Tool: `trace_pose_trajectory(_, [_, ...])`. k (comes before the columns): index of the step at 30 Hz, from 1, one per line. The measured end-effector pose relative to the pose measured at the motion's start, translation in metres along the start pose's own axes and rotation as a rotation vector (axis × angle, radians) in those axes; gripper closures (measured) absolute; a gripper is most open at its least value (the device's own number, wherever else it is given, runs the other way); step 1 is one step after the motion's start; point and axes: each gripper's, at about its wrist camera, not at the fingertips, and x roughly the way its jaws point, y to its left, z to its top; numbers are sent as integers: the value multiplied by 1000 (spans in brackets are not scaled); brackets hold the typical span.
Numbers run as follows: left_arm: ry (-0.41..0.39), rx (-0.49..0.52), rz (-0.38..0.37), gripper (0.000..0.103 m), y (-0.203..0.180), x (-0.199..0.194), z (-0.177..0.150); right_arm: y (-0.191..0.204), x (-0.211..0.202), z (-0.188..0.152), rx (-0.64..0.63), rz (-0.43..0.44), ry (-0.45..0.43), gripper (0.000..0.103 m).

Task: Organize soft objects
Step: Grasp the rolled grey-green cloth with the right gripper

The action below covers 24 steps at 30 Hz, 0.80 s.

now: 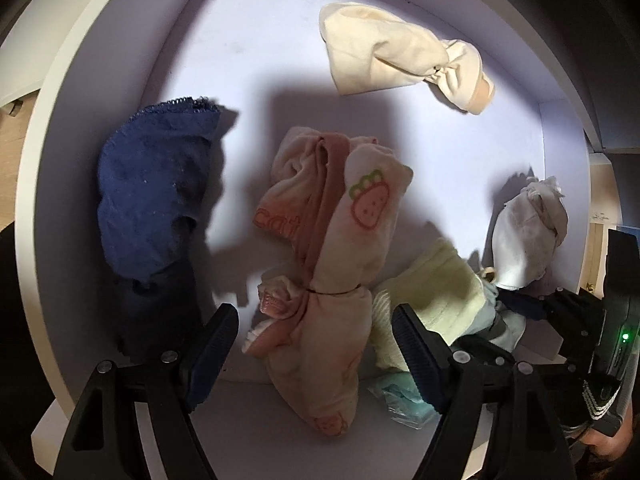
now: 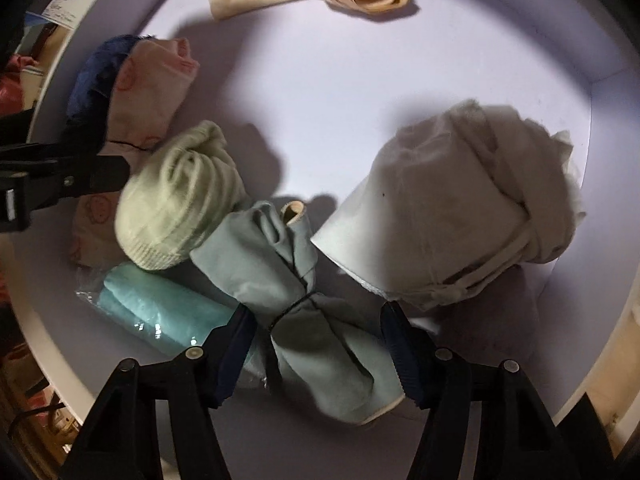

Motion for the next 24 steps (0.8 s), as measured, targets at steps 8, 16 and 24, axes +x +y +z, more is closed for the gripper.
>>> trace_pose_trajectory(8, [-8, 1, 19, 22, 3, 0, 1, -27, -1, 3, 180, 12, -1, 54])
trace_pose_trajectory(16, [-26, 20, 34, 22, -13, 0, 13, -17, 8, -1, 91, -57, 27, 54])
trace_pose_trajectory(24, [-22, -17, 11, 23, -9, 4, 22, -5, 15, -12, 98, -66, 8, 58])
